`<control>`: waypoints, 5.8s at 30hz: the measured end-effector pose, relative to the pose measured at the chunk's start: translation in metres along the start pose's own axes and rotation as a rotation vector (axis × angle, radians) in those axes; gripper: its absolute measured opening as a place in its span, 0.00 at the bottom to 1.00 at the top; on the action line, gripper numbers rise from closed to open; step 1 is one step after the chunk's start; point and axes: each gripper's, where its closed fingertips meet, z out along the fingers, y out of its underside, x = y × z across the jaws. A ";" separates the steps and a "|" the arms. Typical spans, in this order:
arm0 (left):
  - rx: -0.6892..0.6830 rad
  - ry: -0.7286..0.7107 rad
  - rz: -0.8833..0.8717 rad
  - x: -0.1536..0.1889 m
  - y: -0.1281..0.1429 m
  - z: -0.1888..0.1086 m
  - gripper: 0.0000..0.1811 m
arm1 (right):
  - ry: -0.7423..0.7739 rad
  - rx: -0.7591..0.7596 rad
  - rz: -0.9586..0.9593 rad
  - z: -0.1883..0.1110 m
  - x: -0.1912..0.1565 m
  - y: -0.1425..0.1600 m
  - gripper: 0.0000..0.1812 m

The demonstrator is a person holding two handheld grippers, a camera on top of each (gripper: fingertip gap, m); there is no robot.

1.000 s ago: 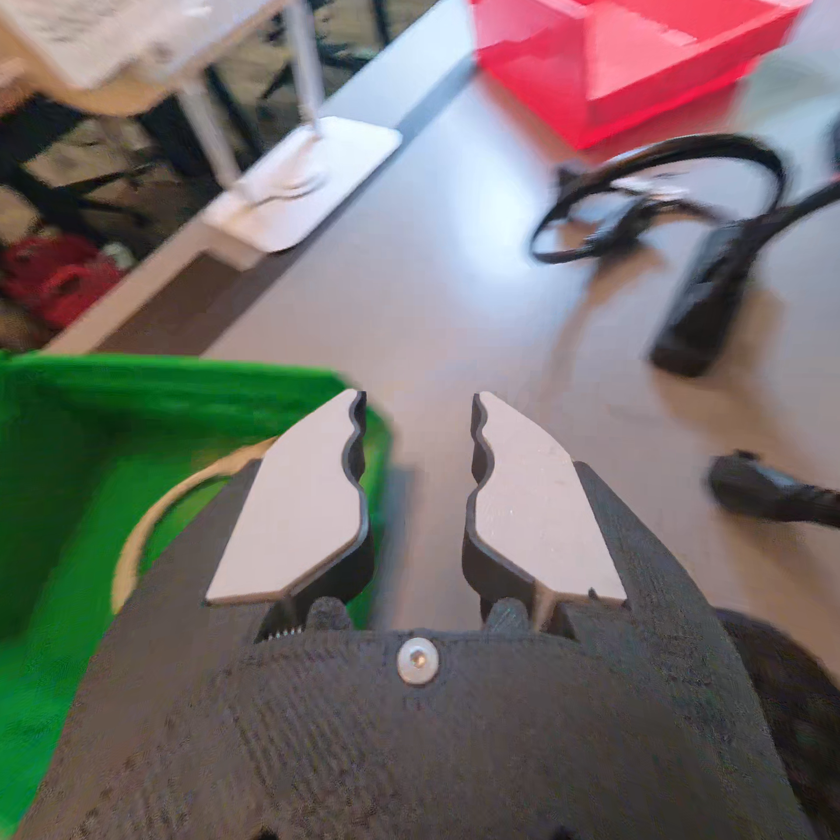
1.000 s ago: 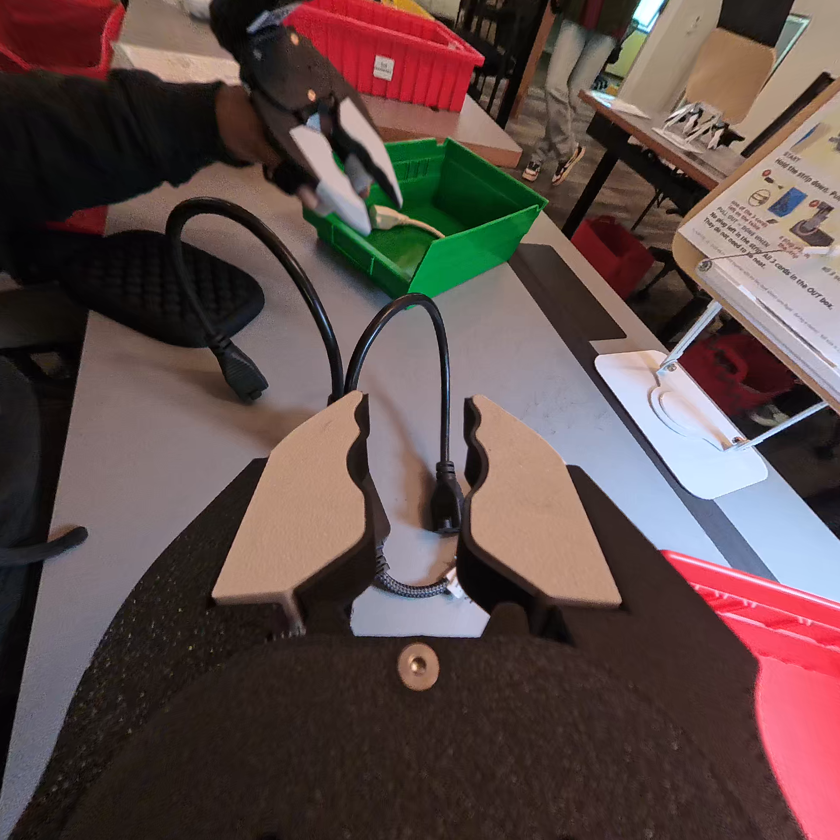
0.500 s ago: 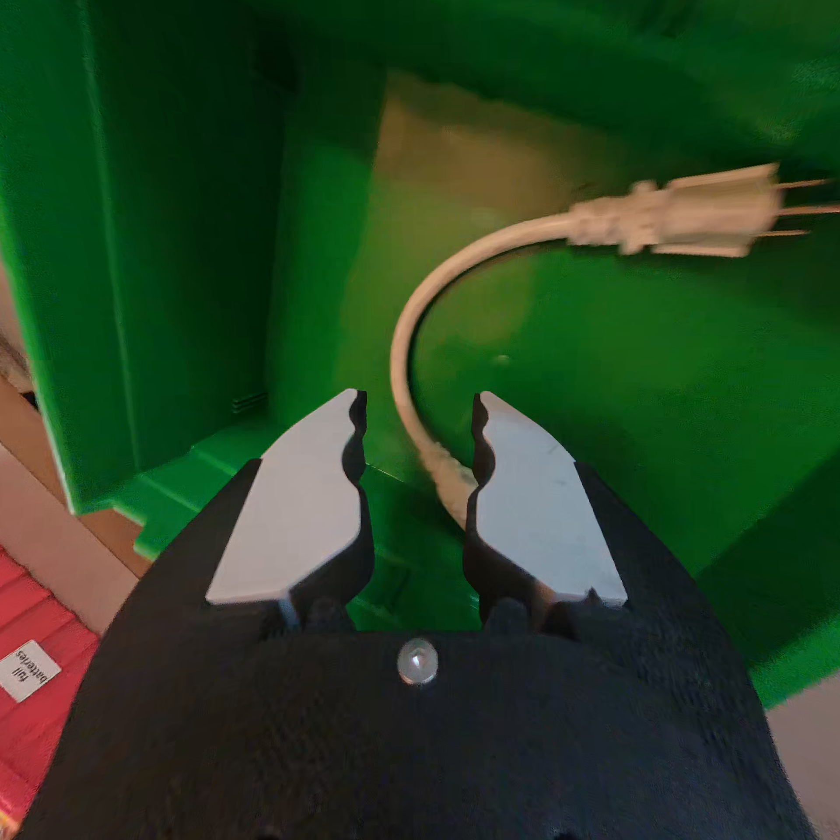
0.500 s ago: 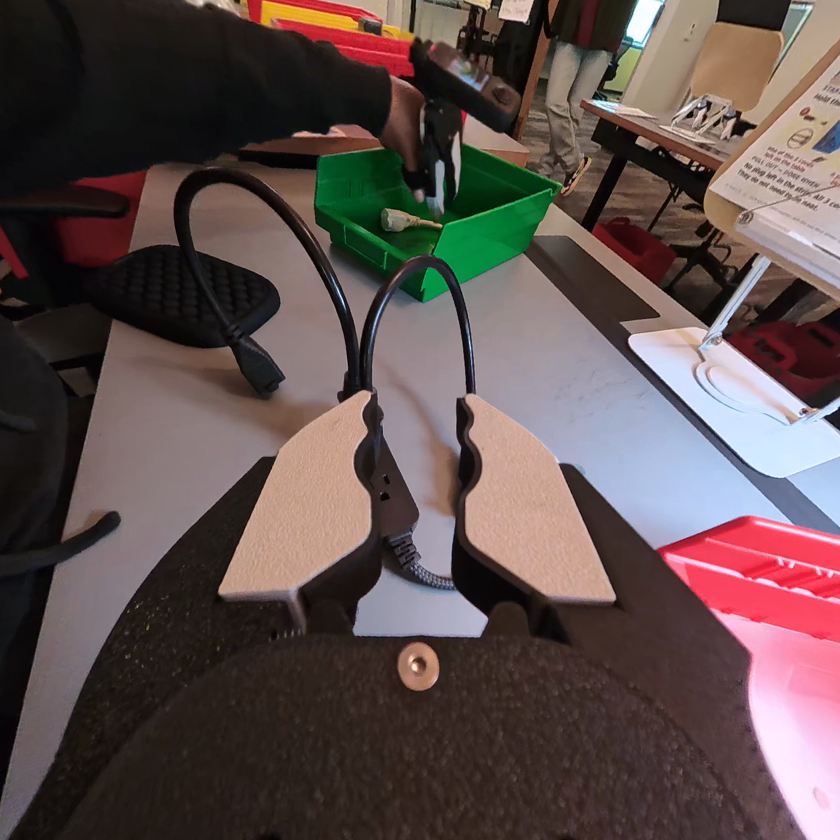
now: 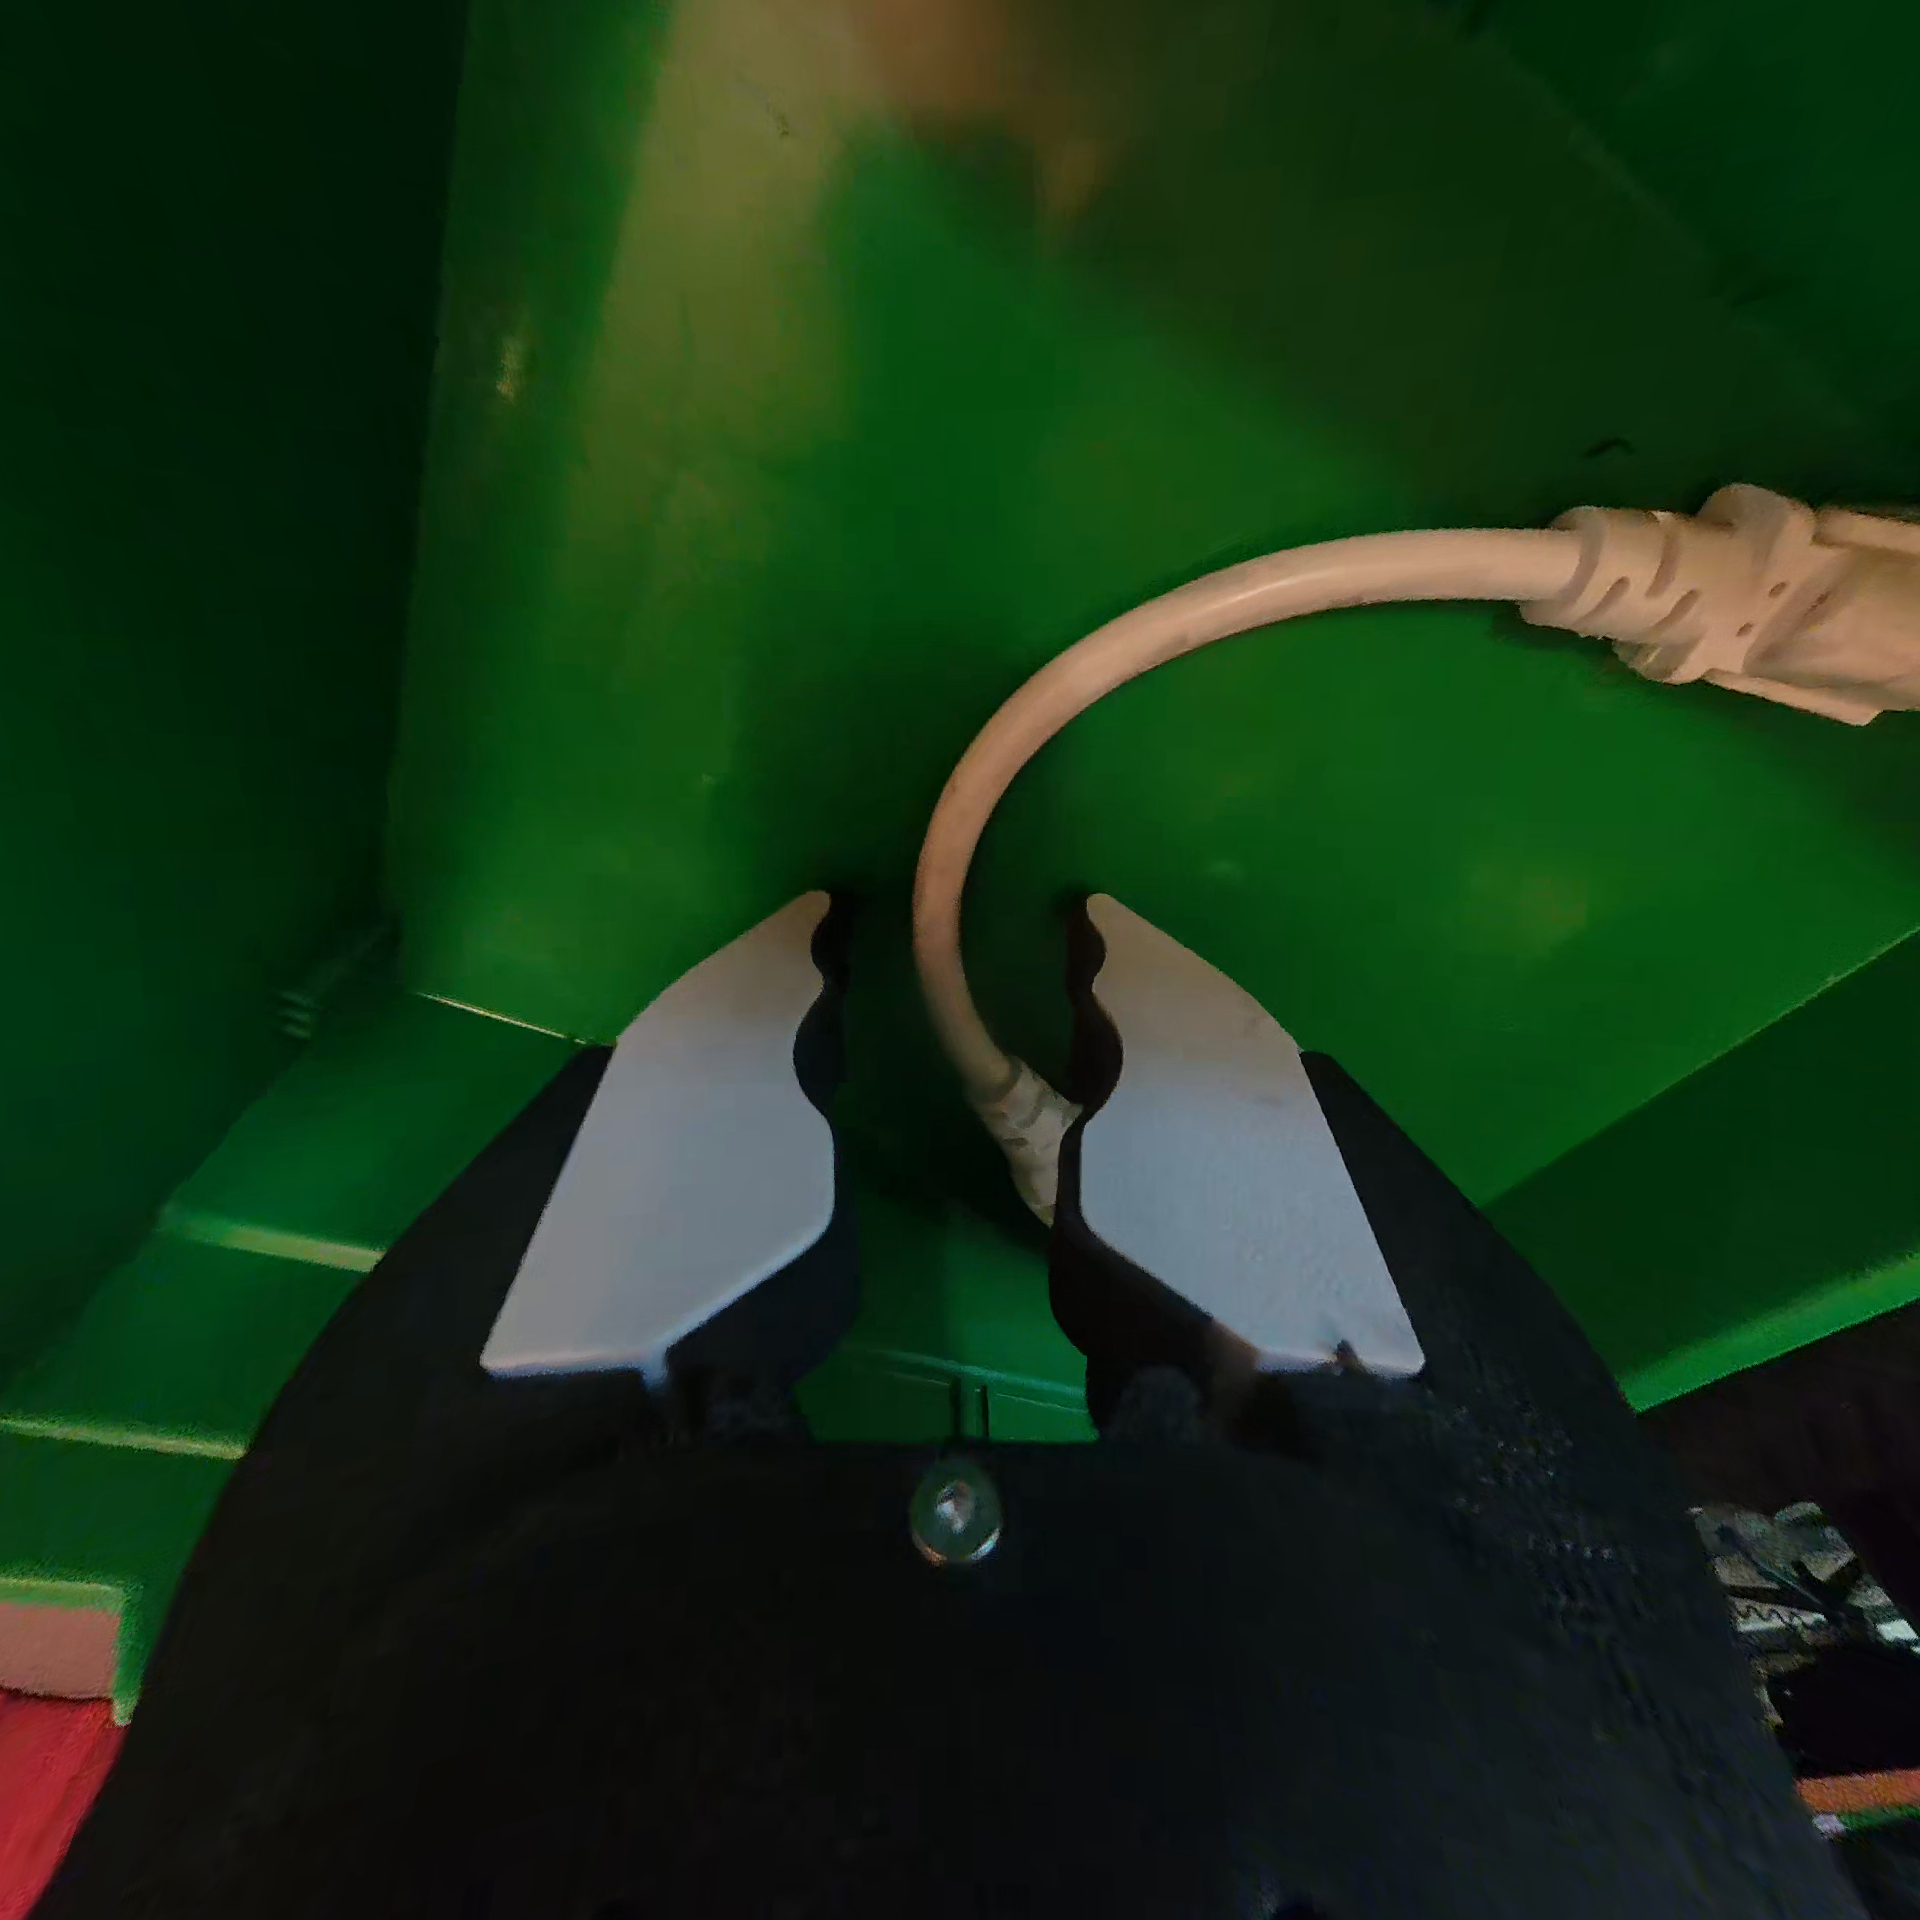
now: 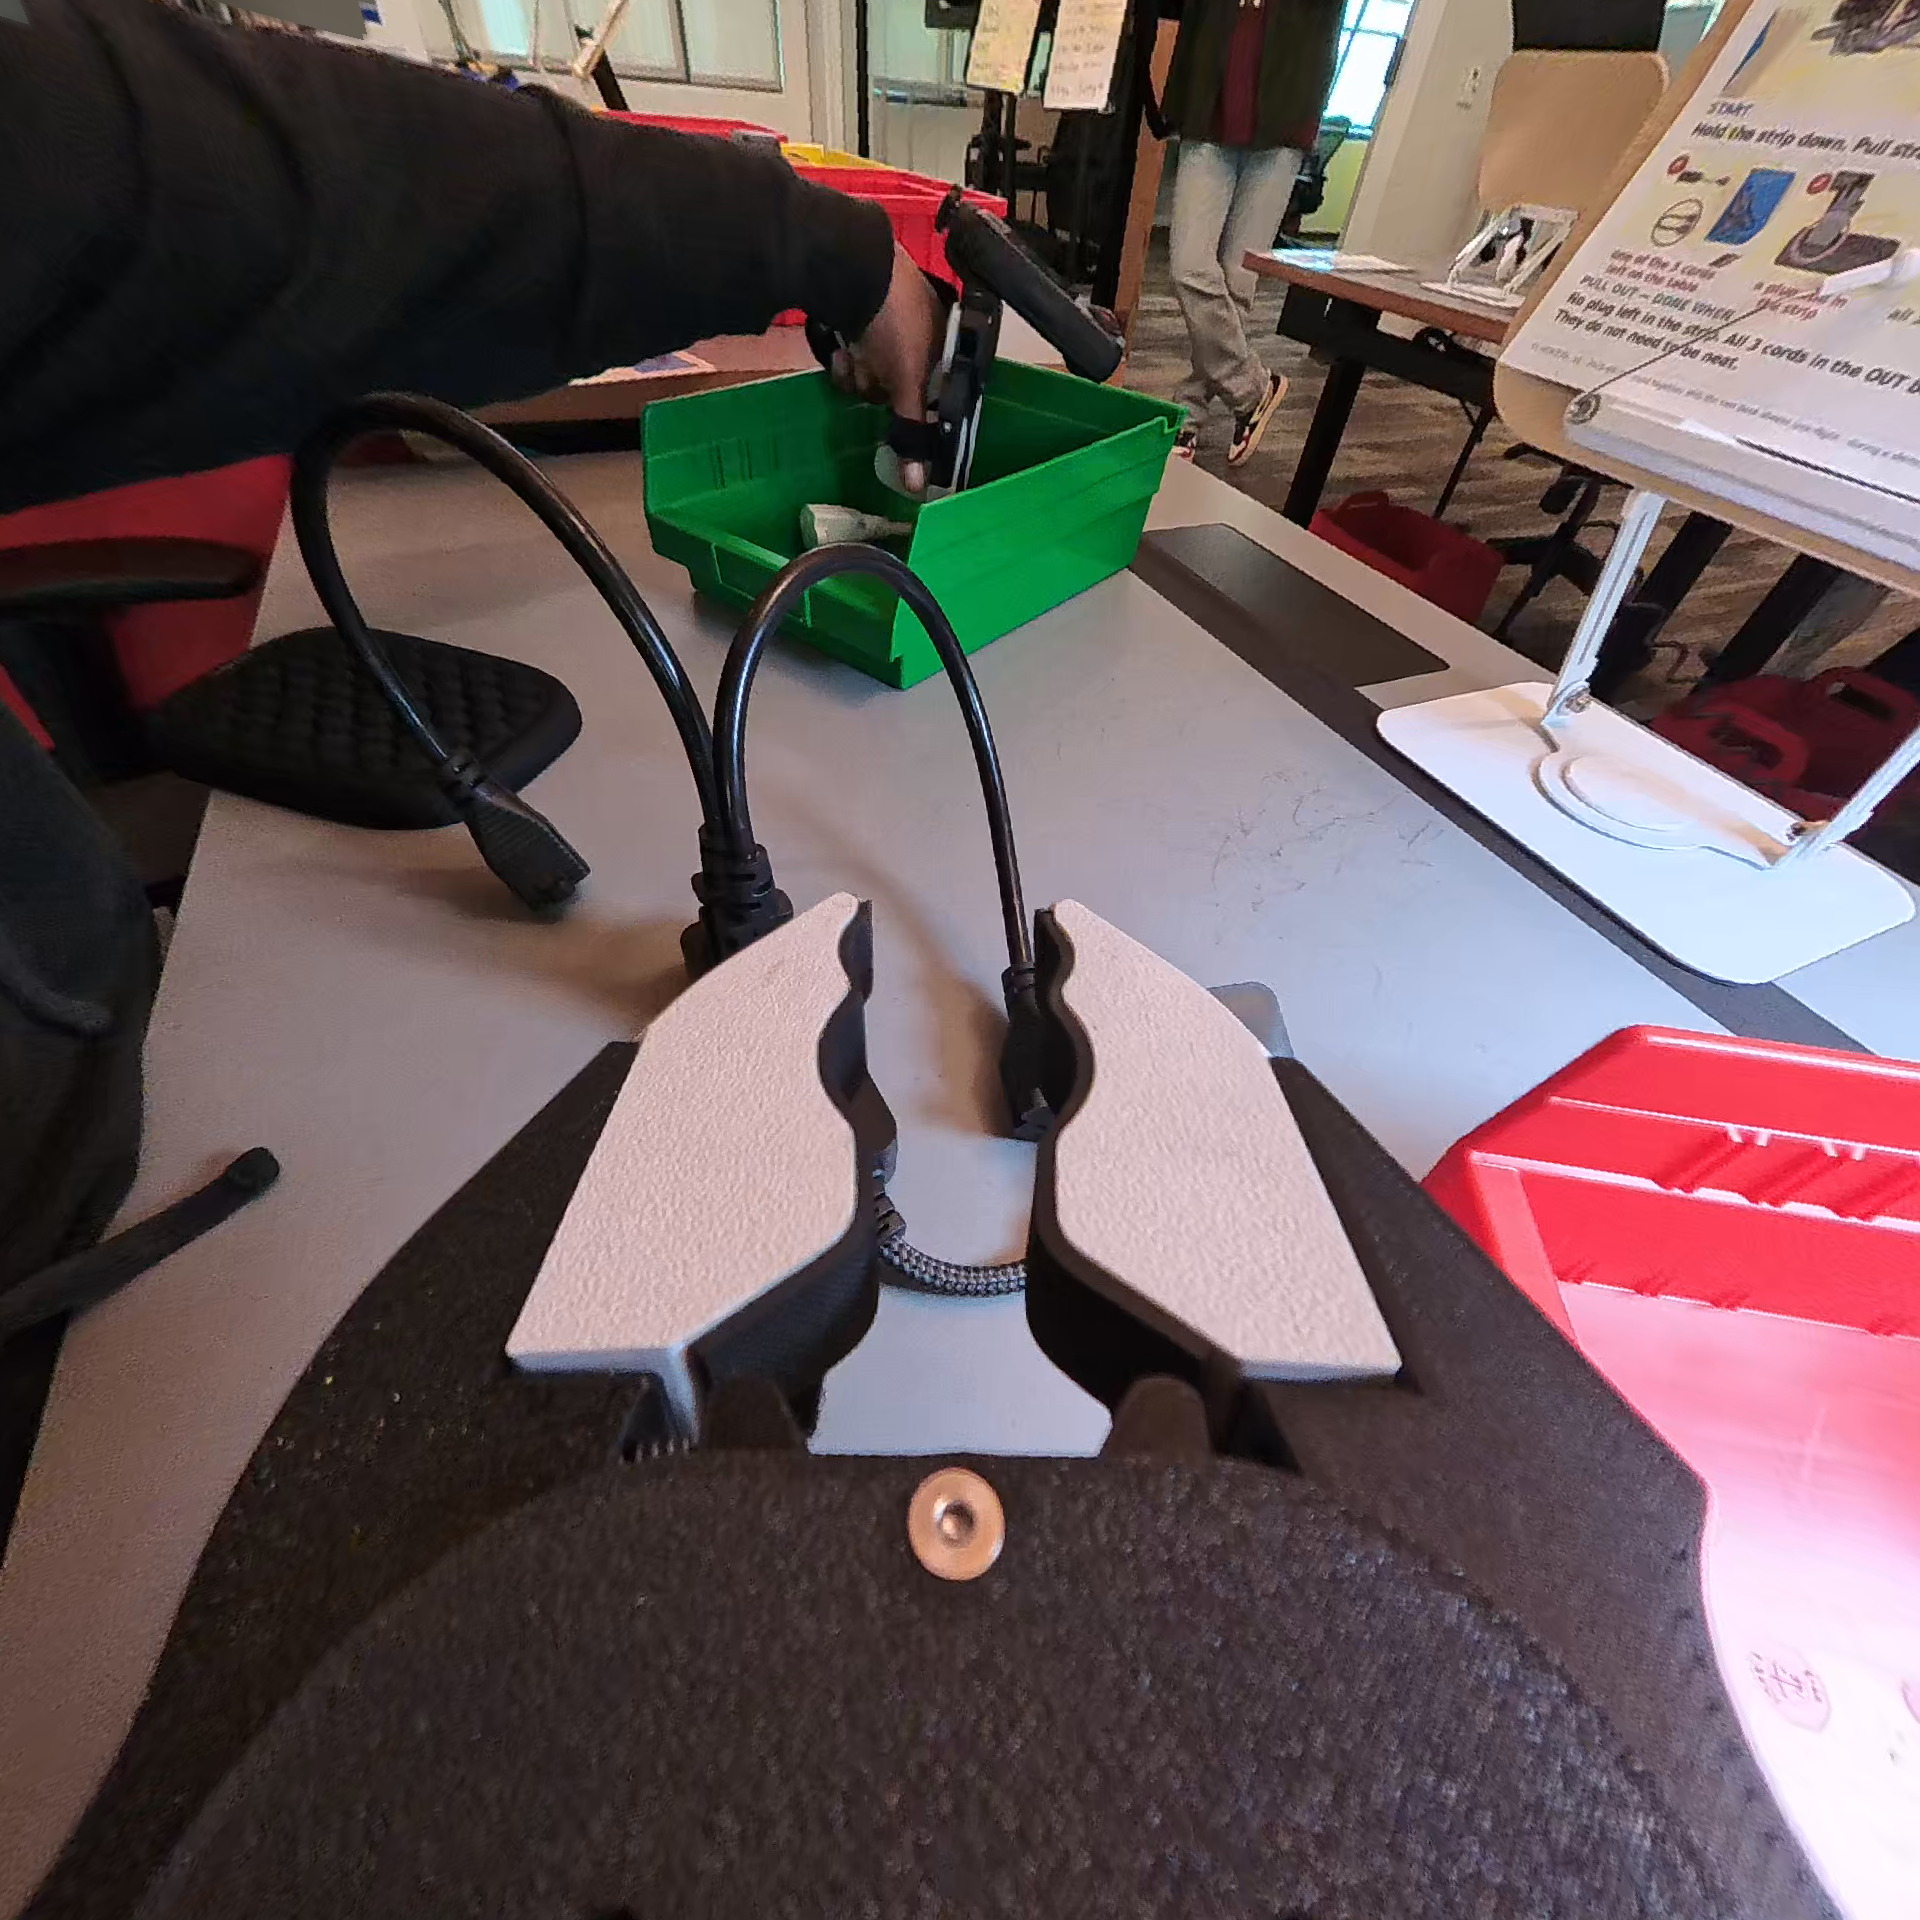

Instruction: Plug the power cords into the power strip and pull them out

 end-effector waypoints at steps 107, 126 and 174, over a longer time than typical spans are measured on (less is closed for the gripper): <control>1.567 0.873 0.730 0.386 -0.056 -0.248 0.06 | -0.134 0.056 -0.056 0.117 0.021 -0.085 0.12; 1.454 0.557 0.494 0.357 -0.039 -0.194 0.24 | 0.156 -0.134 -0.291 0.070 0.076 -0.136 0.11; 1.399 0.891 0.914 0.449 -0.005 -0.233 0.15 | -0.341 0.348 -0.344 0.046 -0.051 -0.142 0.19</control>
